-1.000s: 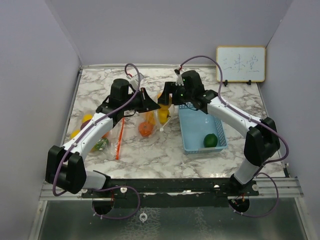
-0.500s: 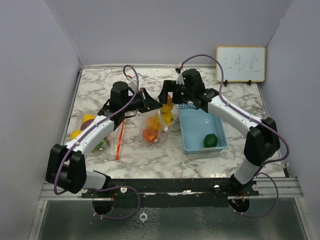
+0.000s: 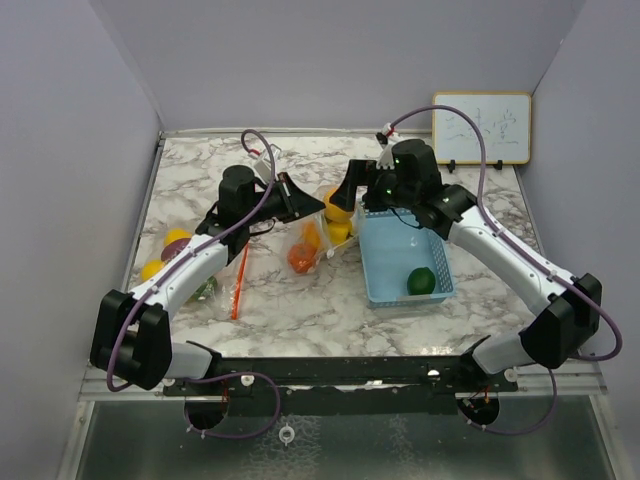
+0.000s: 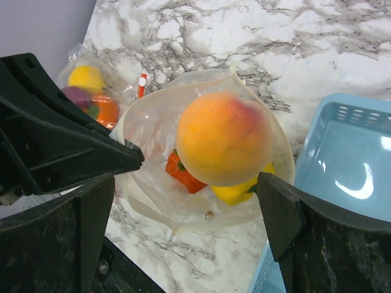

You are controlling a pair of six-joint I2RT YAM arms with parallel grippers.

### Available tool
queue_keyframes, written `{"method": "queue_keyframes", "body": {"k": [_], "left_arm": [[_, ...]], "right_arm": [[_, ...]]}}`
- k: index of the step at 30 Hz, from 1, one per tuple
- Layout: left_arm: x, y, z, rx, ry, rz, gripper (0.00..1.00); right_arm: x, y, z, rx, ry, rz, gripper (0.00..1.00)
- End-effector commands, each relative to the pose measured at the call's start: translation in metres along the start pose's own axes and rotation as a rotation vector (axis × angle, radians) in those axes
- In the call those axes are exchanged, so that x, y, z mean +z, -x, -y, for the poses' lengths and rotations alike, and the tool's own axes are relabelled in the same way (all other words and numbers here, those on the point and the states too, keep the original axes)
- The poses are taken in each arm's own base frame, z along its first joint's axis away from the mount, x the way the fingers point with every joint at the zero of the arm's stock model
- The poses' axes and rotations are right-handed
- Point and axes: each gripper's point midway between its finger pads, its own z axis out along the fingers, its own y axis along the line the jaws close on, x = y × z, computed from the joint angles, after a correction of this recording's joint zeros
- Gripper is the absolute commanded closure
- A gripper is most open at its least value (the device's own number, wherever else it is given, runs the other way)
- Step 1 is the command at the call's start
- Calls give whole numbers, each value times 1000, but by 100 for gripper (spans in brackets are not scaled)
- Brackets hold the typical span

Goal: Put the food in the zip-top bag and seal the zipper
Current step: Place the fake fruit in the zipper food storage bag.

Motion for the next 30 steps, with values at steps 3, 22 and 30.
{"method": "queue_keyframes", "body": {"k": [3,22,30], "left_arm": [[-3,17,34,21,-138,71,100],[9,3,28,2,-174,9,100],[14,-2,37,11,-213,-24,100]], "right_arm": [[-19,-9,16,18,-66,-8,0],[-36,-25,66,100,-147,-11,5],[-35,-26,70,91,-135,-10,5]]}}
